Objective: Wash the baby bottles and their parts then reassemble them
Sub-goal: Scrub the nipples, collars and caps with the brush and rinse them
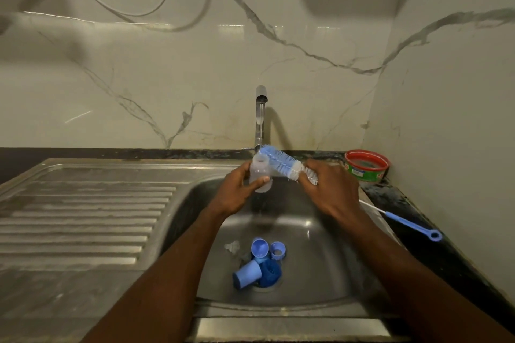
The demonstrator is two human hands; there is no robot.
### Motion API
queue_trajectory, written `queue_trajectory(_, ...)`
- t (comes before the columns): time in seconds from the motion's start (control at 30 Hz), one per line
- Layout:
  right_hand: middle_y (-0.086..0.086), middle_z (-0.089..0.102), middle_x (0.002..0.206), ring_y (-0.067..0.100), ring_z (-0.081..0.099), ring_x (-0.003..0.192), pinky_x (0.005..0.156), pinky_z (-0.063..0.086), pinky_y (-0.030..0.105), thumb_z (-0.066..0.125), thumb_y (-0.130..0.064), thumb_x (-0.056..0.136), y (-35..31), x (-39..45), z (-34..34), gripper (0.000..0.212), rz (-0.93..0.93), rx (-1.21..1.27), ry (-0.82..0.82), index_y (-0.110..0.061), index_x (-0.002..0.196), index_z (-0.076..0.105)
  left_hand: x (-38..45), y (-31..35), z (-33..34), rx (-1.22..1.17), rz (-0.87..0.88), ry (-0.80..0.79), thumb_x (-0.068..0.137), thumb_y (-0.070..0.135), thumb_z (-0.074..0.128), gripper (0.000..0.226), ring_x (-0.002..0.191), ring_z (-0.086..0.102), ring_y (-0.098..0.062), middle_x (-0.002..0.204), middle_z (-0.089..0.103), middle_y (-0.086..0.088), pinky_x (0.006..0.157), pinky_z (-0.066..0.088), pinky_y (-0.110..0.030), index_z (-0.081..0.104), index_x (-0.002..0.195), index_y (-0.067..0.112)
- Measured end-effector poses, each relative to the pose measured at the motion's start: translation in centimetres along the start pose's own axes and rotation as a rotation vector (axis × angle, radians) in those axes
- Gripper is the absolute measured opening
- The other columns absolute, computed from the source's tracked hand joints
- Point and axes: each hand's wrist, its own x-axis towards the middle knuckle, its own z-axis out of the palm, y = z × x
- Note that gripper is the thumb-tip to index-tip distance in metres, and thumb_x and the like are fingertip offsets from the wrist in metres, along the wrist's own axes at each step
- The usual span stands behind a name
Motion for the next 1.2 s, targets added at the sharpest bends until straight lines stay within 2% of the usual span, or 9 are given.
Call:
queue_trajectory(0.07, -0.002, 0.072, 0.092, 0.026, 0.067, 0.084, 0.061, 0.040, 0.032, 0.057, -0.051, 0.092, -0.2, -0.2, 0.0, 0.030, 0.028, -0.001, -0.012, -0.030, 0.110, 0.067, -0.1, -0.2, 0.2, 0.035, -0.003, 0.028, 0.091, 0.043, 0.070, 0.051, 0.115, 0.063, -0.006, 0.129, 0.066, 0.008, 0.098, 0.055, -0.032, 0.056, 0.137, 0.027)
queue_trajectory(0.17, 0.001, 0.072, 0.094, 0.026, 0.066, 0.083, 0.065, 0.047, 0.033, 0.052, -0.050, 0.096, -1.5, -0.1, 0.3, 0.030, 0.034, -0.054, -0.008, -0.029, 0.114, 0.064, -0.5, 0.8, 1.5, 0.103, 0.042, -0.078, 0.092, 0.041, 0.071, 0.048, 0.109, 0.062, 0.005, 0.126, 0.064, 0.015, 0.087, 0.051, -0.010, 0.056, 0.136, 0.028)
queue_trajectory(0.23, 0.004, 0.072, 0.099, 0.027, 0.067, 0.087, 0.068, 0.045, 0.033, 0.048, -0.048, 0.100, -2.5, 0.2, 0.3, 0.033, 0.080, -0.080, 0.010, -0.027, 0.122, 0.061, -0.5, 1.7, 2.2, 0.089, 0.082, -0.065, 0.091, 0.041, 0.073, 0.050, 0.109, 0.062, 0.008, 0.127, 0.066, 0.016, 0.085, 0.048, -0.006, 0.058, 0.137, 0.026)
queue_trajectory(0.37, 0.005, 0.072, 0.105, 0.027, 0.067, 0.092, 0.069, 0.043, 0.034, 0.047, -0.046, 0.101, -2.9, 0.2, -0.3, 0.034, 0.147, -0.113, 0.010, -0.027, 0.128, 0.058, -0.2, 1.6, 2.5, 0.107, 0.099, -0.021, 0.088, 0.045, 0.075, 0.056, 0.112, 0.064, -0.001, 0.128, 0.067, 0.011, 0.094, 0.053, -0.019, 0.057, 0.138, 0.025)
queue_trajectory(0.5, 0.003, 0.072, 0.104, 0.026, 0.067, 0.092, 0.067, 0.037, 0.031, 0.051, -0.043, 0.100, -2.4, -1.1, -0.4, 0.029, 0.121, -0.090, -0.071, -0.028, 0.123, 0.061, 0.2, 0.1, 2.1, 0.240, 0.031, 0.212, 0.083, 0.050, 0.077, 0.059, 0.105, 0.066, -0.012, 0.121, 0.070, 0.002, 0.089, 0.055, -0.026, 0.061, 0.131, 0.020)
queue_trajectory(0.83, 0.008, 0.070, 0.110, 0.030, 0.066, 0.097, 0.068, 0.038, 0.032, 0.054, -0.035, 0.099, -4.0, -0.1, 0.3, 0.028, 0.170, -0.055, -0.157, -0.022, 0.123, 0.062, 0.0, 0.9, 3.1, 0.458, -0.034, 0.317, 0.066, 0.056, 0.089, 0.060, 0.091, 0.065, -0.009, 0.105, 0.072, 0.005, 0.077, 0.055, -0.026, 0.064, 0.111, 0.023)
queue_trajectory(1.0, 0.005, 0.069, 0.106, 0.026, 0.065, 0.088, 0.066, 0.040, 0.031, 0.058, -0.032, 0.097, -5.0, -1.5, 0.5, 0.024, 0.148, -0.133, -0.206, -0.022, 0.118, 0.062, -0.3, 0.5, 1.9, 0.530, -0.187, 0.436, 0.067, 0.057, 0.087, 0.052, 0.080, 0.057, -0.010, 0.092, 0.063, 0.005, 0.062, 0.039, -0.025, 0.053, 0.094, 0.027)
queue_trajectory(1.1, 0.006, 0.069, 0.104, 0.024, 0.059, 0.080, 0.065, 0.038, 0.030, 0.058, -0.031, 0.097, -5.1, -1.0, 0.4, 0.022, 0.193, -0.131, -0.205, -0.020, 0.116, 0.064, -0.5, 1.2, 2.4, 0.643, -0.113, 0.387, 0.068, 0.059, 0.084, 0.053, 0.077, 0.052, -0.009, 0.090, 0.058, 0.008, 0.058, 0.029, -0.021, 0.046, 0.091, 0.030)
queue_trajectory(1.2, 0.008, 0.069, 0.108, 0.028, 0.065, 0.092, 0.066, 0.037, 0.030, 0.057, -0.031, 0.097, -4.9, -0.3, 0.1, 0.024, 0.231, -0.051, -0.211, -0.017, 0.116, 0.065, -0.5, 1.7, 3.4, 0.712, 0.038, 0.322, 0.066, 0.065, 0.083, 0.059, 0.087, 0.056, -0.009, 0.099, 0.059, 0.011, 0.069, 0.046, -0.024, 0.049, 0.103, 0.032)
